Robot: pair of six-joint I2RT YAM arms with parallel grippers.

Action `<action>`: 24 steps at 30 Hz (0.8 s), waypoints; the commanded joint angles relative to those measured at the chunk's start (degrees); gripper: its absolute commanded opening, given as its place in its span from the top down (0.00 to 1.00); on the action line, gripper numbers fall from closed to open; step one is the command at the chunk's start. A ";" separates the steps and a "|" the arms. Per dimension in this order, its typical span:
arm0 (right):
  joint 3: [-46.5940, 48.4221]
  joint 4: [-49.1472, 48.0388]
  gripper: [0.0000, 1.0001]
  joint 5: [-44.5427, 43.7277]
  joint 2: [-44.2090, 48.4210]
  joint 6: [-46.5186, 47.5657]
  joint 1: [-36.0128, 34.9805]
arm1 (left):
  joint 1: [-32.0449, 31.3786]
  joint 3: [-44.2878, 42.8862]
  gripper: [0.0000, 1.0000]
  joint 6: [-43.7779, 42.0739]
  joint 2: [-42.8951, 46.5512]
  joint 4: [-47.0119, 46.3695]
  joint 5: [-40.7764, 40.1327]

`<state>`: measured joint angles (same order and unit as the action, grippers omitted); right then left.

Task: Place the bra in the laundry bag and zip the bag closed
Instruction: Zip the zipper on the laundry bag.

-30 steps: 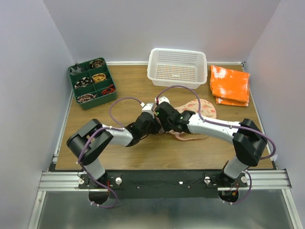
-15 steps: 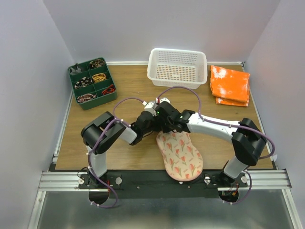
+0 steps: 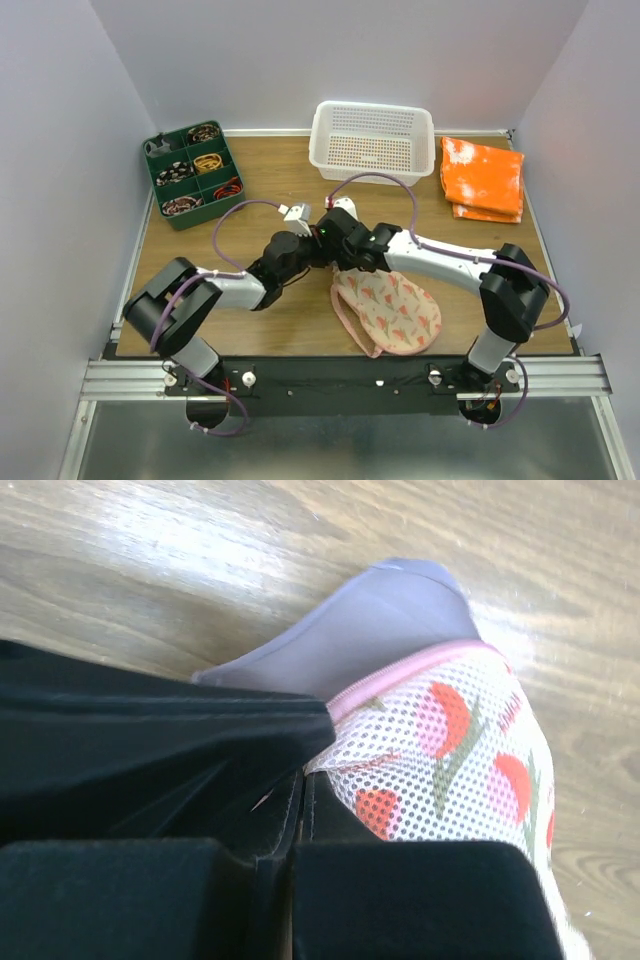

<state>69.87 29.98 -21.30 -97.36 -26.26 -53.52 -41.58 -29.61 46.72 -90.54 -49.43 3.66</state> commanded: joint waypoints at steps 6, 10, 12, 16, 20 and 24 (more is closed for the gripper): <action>5.98 -5.45 0.95 4.42 -5.47 10.35 -0.36 | -0.43 5.87 1.00 -1.19 12.57 12.23 -8.66; 5.02 -7.21 0.95 5.31 -3.63 12.99 -0.27 | -0.43 7.98 1.00 -1.72 19.95 22.68 -14.11; 5.28 -6.87 0.94 6.35 -3.01 14.82 -0.45 | -0.43 8.77 0.99 -2.25 24.26 25.16 -17.35; 5.46 -5.81 0.85 8.03 -1.60 15.19 -0.36 | -0.34 9.57 0.86 -1.63 28.75 31.66 -22.45; 4.24 -4.66 0.83 8.46 -0.90 13.43 -0.36 | -0.17 7.81 0.59 -2.42 25.09 31.68 -21.43; 2.91 -5.37 0.85 9.61 -0.20 10.89 -0.36 | 1.94 3.51 0.47 0.04 16.99 30.01 -13.70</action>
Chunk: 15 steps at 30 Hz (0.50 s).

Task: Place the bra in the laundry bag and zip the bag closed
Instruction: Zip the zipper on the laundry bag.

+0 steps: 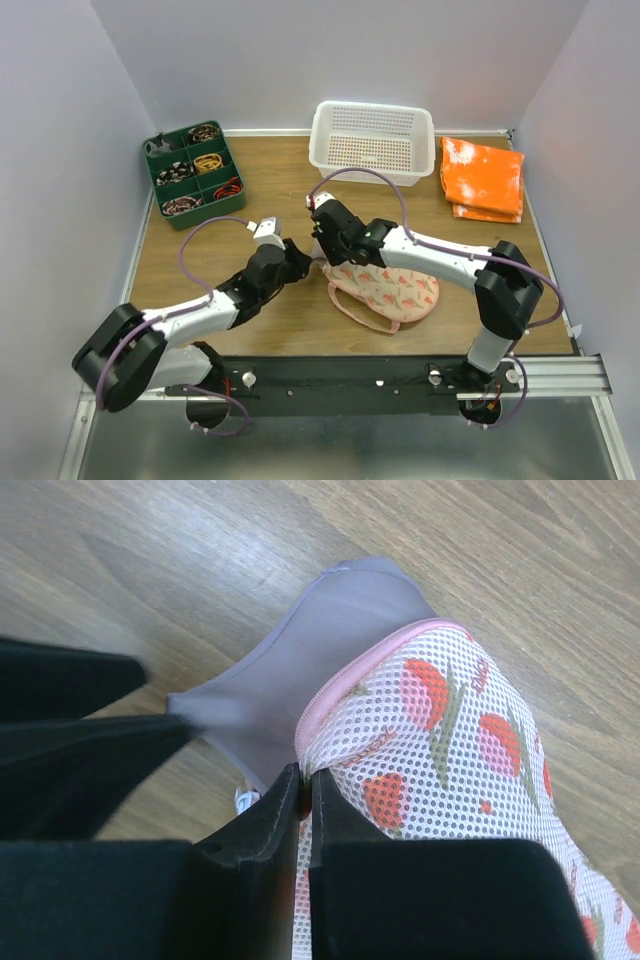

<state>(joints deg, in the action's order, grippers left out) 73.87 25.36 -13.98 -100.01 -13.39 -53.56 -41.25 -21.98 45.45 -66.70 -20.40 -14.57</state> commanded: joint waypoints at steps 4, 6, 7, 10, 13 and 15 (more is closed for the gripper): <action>-2.32 -1.11 0.86 2.20 3.59 -2.96 -0.32 | 5.73 -3.95 0.42 5.16 -10.38 -7.09 12.27; -2.58 -1.11 0.85 2.20 4.29 -3.14 -0.40 | 6.97 -4.04 0.40 6.23 -10.91 -9.12 14.55; -2.93 -1.19 0.85 2.03 4.47 -3.31 -0.40 | 7.50 -4.30 0.40 6.32 -11.17 -9.21 14.83; -2.85 -1.11 0.85 1.85 4.56 -3.22 -0.32 | 9.35 -4.22 0.50 8.51 -12.93 -12.54 20.08; -2.85 -1.28 0.85 1.76 4.38 -3.22 -0.40 | 9.79 -4.21 0.64 9.92 -15.30 -15.72 22.82; -2.94 -1.46 0.85 1.76 4.47 -3.22 -0.32 | 9.79 -4.74 0.66 10.71 -17.23 -16.51 24.32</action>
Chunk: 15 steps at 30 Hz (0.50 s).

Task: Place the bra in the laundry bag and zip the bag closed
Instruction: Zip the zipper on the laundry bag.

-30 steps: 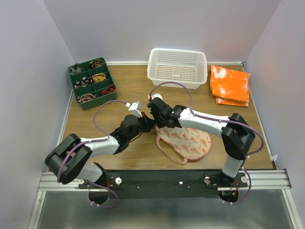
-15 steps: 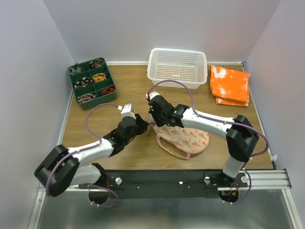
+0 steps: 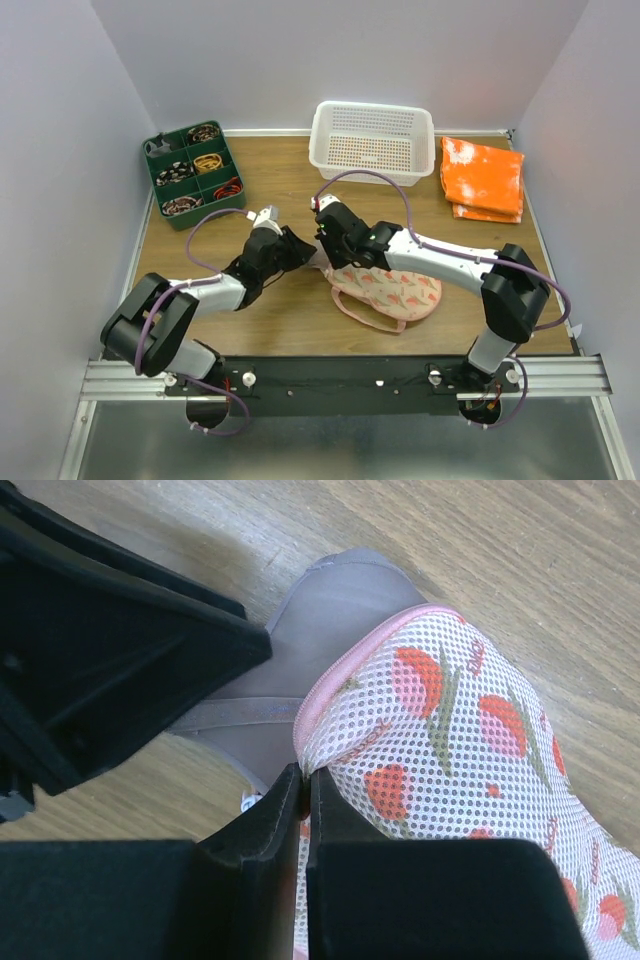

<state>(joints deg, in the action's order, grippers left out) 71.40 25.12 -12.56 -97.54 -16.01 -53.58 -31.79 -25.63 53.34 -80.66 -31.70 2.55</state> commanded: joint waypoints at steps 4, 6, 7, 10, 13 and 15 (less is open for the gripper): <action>-0.38 -1.31 0.85 0.25 1.91 -0.60 -0.29 | 0.33 -0.30 0.59 5.37 -5.82 -7.41 8.97; -0.29 -1.13 0.85 0.08 1.74 -0.60 -0.38 | 0.41 0.49 0.52 5.54 -6.43 -7.84 8.79; -0.21 -1.13 0.85 0.16 1.91 -0.69 -0.30 | 0.41 0.84 0.48 5.54 -6.44 -8.02 8.27; -0.29 -1.39 0.85 0.16 2.00 -0.78 -0.38 | 0.41 1.98 0.39 5.28 -5.47 -7.85 6.60; -0.03 -1.39 0.85 -0.01 1.74 -0.86 -0.38 | 0.50 1.55 0.39 3.79 -4.24 -5.30 5.10; -0.03 -1.39 0.85 0.16 1.56 -0.86 -0.38 | 0.50 1.63 0.39 2.91 -2.84 -3.11 3.35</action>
<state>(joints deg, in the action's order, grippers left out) 71.37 25.12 -12.56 -97.38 -16.43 -53.58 -31.59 -24.69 58.13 -86.32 -37.80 8.58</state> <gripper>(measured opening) 0.148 0.608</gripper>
